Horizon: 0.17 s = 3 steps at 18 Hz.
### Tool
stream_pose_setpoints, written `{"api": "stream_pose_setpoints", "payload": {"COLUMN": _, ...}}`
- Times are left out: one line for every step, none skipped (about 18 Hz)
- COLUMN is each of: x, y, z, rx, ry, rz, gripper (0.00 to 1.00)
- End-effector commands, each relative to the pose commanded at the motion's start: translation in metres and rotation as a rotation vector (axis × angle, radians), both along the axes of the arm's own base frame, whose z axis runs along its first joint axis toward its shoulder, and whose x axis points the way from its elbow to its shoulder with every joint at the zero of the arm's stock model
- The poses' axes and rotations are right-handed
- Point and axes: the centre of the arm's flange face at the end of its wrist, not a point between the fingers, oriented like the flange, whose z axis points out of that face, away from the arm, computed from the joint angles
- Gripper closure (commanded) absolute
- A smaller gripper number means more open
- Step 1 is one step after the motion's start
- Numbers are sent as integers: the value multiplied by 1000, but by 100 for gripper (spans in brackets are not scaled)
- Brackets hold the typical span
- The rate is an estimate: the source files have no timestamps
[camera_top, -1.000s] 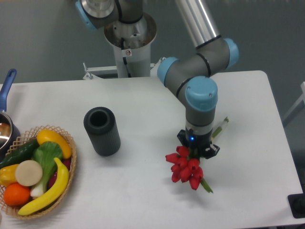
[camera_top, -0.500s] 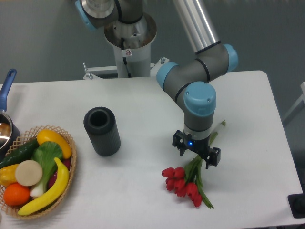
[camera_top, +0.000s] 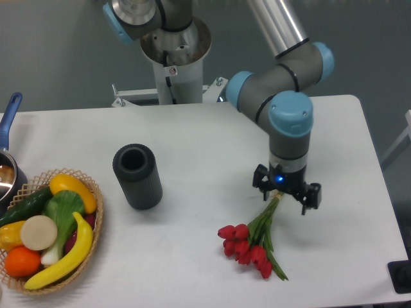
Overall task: Place the flowers on the table
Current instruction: 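Open the gripper to release the tulips and lift it away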
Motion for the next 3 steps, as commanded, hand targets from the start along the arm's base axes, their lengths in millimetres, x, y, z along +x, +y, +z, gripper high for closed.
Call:
{"api": "stream_pose_setpoints", "payload": {"x": 2, "y": -6, "z": 1, "rx": -7, "ry": 3, "rz": -25, "gripper": 0}}
{"api": "stream_pose_setpoints", "payload": {"x": 2, "y": -8, "z": 0, "rx": -13, "ry": 1, "rz": -35, "gripper": 0}}
{"api": "stream_pose_setpoints", "payload": {"x": 2, "y": -9, "z": 1, "rx": -12, "ry": 3, "rz": -34, "gripper": 0}}
